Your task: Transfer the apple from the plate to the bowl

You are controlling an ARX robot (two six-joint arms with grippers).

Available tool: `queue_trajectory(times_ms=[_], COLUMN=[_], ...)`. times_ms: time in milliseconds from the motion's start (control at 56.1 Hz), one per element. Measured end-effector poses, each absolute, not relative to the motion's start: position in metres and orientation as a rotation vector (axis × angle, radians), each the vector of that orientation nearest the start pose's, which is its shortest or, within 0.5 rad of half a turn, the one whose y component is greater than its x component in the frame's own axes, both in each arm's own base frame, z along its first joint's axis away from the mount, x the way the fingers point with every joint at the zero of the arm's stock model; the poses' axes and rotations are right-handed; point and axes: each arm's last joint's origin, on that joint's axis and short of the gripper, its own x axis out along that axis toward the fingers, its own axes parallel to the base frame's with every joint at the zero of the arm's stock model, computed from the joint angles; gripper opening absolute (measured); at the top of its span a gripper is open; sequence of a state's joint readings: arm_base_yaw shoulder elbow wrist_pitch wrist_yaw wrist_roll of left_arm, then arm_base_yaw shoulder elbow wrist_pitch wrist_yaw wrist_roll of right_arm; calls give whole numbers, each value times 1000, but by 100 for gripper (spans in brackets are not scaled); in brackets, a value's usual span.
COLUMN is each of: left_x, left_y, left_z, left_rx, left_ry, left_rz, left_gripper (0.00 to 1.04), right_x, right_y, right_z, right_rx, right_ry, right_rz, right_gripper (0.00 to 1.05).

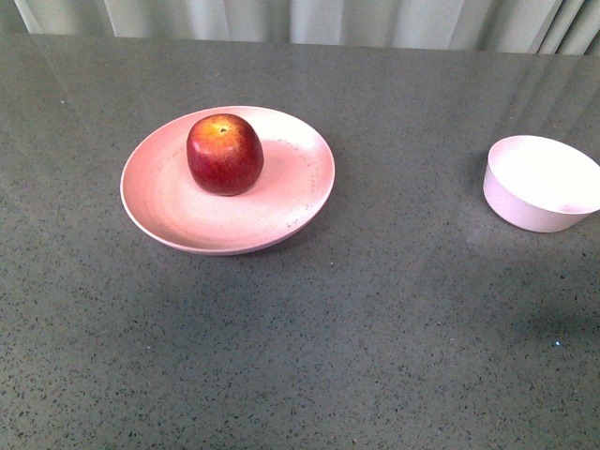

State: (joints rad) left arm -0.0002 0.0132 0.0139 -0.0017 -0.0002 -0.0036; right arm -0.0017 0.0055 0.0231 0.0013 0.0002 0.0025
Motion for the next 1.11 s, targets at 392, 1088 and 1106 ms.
queue_trajectory(times_ms=[392,1088,1106], left_x=[98,98,98], left_y=[0,0,0], left_z=[167,167,167], left_rx=[-4,-4,-4], left_ry=[1,1,1], left_rz=[0,0,0], left_gripper=[96,96,96], right_x=[97,97,97], right_y=[0,0,0], right_z=[171,171,171], right_rx=[2,2,2], right_ry=[-19,-19,-19], right_rz=[-2,-2,-2], right_gripper=[96,96,96])
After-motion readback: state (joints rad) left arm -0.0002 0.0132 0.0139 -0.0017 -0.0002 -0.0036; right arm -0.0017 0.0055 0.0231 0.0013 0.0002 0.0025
